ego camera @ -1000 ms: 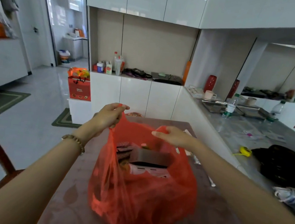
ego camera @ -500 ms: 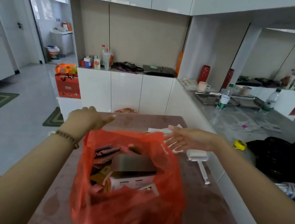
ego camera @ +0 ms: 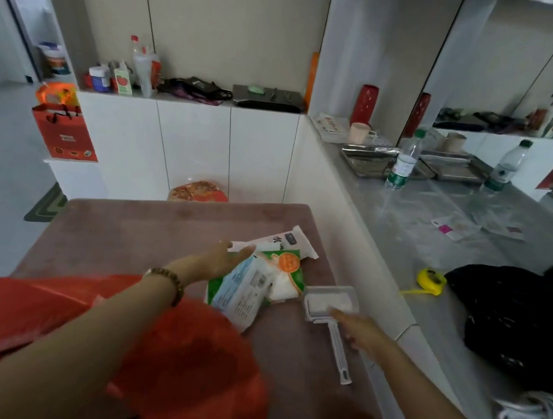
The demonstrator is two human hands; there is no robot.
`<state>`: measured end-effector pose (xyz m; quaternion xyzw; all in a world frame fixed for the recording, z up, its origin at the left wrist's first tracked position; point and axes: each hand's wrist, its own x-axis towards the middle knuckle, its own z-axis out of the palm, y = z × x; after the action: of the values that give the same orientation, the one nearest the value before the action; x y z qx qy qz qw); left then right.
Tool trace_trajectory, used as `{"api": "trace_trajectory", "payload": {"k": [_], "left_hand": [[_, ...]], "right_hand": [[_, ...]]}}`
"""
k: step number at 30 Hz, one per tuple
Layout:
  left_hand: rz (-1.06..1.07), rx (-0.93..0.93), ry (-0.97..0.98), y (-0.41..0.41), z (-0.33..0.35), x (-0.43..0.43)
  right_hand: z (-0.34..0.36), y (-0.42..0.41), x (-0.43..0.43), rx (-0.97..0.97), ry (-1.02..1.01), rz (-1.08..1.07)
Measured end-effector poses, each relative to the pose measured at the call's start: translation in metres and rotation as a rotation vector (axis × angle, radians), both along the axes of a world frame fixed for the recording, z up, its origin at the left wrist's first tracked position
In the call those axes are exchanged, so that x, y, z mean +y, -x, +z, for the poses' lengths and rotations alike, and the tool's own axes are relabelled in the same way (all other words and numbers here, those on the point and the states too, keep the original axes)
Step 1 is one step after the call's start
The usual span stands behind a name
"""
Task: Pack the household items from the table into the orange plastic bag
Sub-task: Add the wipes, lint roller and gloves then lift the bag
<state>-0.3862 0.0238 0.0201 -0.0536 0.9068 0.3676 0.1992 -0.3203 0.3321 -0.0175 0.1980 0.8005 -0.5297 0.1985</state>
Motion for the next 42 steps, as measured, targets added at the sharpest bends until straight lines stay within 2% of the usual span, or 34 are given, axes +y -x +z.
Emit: {"api": "trace_trajectory", "payload": {"k": [5,7,11,14,17,26,31,35,42], "left_hand": [[-0.062,-0.111,0.072,0.031,-0.056,0.021],[-0.091,-0.171,0.066,0.04,-0.073,0.024],[-0.003,-0.197,0.036,0.062,-0.11,0.019],[0.016,-0.156,0.045,0.061,-0.112,0.024],[0.019,-0.038,0.159,0.057,-0.117,0.029],[0.029,-0.097,0.185,0.046,-0.108,0.046],[0.047,0.065,0.261,0.041,-0.077,0.048],[0.13,0.108,0.133,0.031,-0.037,0.032],[0.207,0.298,-0.268,-0.021,0.072,-0.008]], "right_hand": [[-0.083,0.016,0.011,0.006,-0.169,0.075],[-0.108,0.024,0.01,0.044,-0.223,0.032],[-0.126,0.034,0.002,0.15,-0.234,-0.074],[-0.125,0.034,0.0,0.202,-0.176,-0.14],[-0.121,0.034,-0.001,0.283,-0.188,-0.152],[-0.092,0.033,-0.022,0.307,-0.15,-0.083],[-0.054,0.028,-0.034,0.393,-0.062,-0.095],[-0.015,0.016,-0.038,0.477,-0.033,-0.046],[0.086,-0.037,-0.067,0.634,0.122,0.009]]}}
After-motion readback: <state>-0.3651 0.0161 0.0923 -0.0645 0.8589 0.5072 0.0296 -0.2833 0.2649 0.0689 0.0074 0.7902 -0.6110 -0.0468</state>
